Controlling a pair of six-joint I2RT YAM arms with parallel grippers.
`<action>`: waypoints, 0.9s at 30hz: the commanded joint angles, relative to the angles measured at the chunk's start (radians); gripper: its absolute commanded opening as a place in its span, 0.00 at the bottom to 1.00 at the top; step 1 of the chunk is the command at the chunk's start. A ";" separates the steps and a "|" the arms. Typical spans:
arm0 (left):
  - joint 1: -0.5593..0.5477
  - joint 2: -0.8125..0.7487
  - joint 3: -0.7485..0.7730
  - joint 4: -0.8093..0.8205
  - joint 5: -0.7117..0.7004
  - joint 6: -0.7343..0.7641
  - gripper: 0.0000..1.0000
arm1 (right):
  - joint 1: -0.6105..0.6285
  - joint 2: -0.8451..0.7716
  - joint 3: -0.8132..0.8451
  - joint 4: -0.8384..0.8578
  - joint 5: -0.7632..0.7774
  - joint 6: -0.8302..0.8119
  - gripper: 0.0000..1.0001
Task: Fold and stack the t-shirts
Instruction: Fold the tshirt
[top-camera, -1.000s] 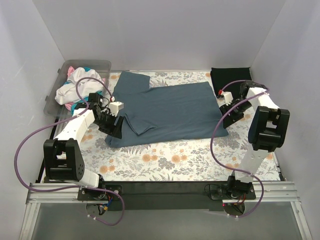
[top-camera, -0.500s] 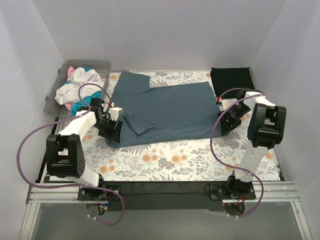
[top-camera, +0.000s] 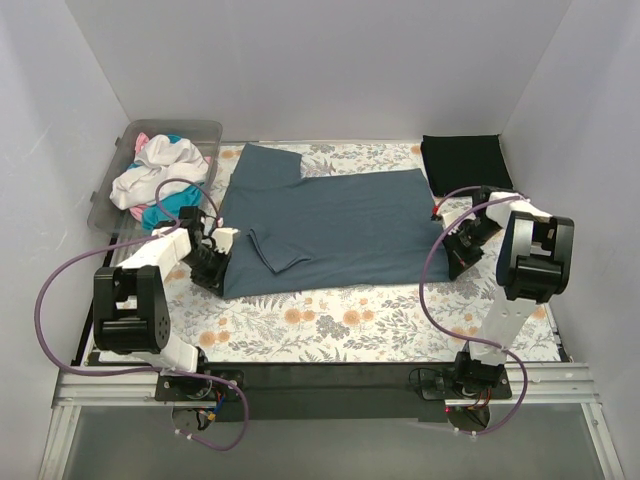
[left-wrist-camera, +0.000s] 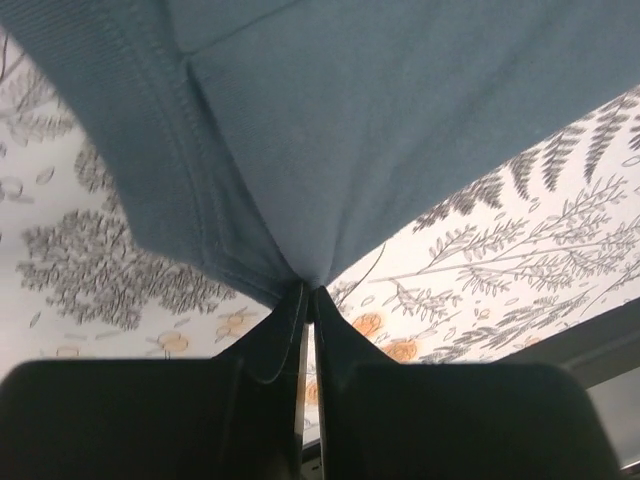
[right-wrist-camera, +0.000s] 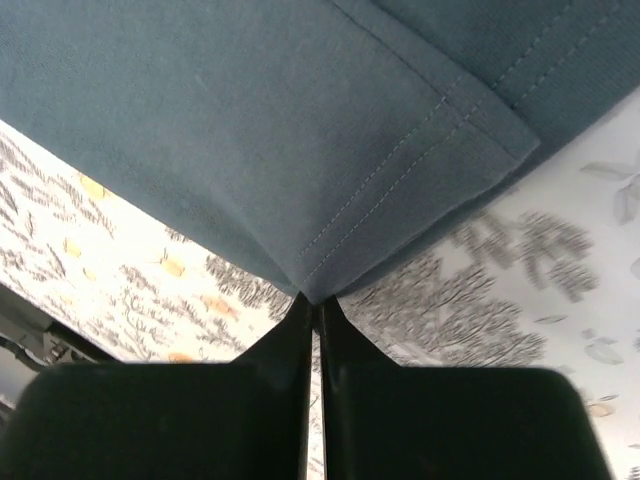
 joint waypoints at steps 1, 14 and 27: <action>0.037 -0.078 -0.016 -0.058 -0.034 0.037 0.00 | -0.005 -0.079 -0.069 -0.029 0.057 -0.052 0.01; 0.037 0.047 0.387 -0.168 0.146 0.016 0.46 | 0.001 -0.114 0.170 -0.079 0.015 -0.082 0.45; -0.052 0.291 0.591 -0.069 0.203 -0.113 0.51 | 0.109 0.063 0.265 -0.063 0.048 -0.091 0.46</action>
